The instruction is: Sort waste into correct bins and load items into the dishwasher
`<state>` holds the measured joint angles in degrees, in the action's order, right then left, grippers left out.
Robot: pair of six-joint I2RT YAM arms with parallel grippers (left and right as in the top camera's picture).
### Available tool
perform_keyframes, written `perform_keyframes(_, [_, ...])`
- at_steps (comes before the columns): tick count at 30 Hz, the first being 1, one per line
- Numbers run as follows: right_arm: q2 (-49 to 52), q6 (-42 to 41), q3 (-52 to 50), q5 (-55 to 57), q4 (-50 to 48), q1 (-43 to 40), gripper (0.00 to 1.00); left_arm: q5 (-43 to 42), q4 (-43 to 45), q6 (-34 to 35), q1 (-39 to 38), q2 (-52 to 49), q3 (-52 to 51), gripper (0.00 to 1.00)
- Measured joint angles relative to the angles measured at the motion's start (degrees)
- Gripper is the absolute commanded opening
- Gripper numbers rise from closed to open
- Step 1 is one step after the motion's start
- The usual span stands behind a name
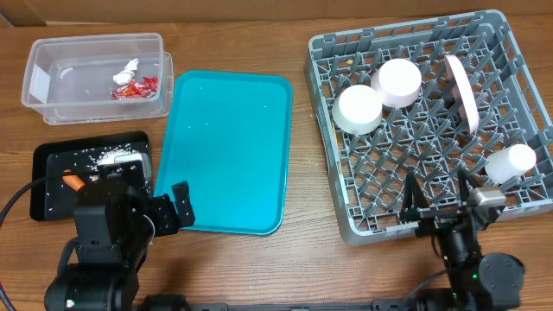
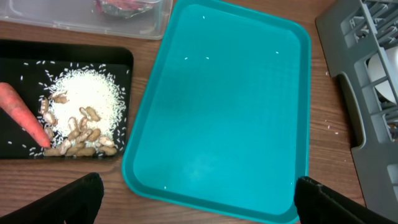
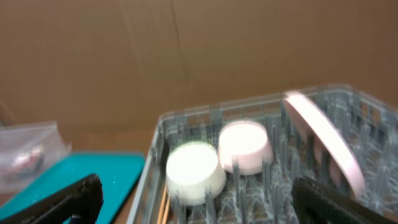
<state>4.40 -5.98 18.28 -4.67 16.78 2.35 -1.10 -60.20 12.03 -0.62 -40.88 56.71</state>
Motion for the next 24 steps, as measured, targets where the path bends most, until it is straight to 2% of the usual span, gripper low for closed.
perform_keyframes(5, [-3.45,0.0,-11.72,0.2,-16.92,0.0,1.0,0.02,0.02,0.0,0.0,0.0,-0.07,1.0])
perform_keyframes(9, [-3.56,0.02,-15.93,0.68,-22.03,0.0,1.0,0.02,0.04,0.0,0.0,0.0,-0.09,1.0])
perform_keyframes(17, [-3.63,3.02,-17.22,1.53,-12.39,0.0,1.0,0.02,0.04,0.0,0.0,0.0,-0.09,1.0])
perform_keyframes(24, [-3.63,3.65,-17.22,1.7,-11.8,0.0,1.0,0.0,0.02,0.0,0.0,0.0,-0.09,1.0])
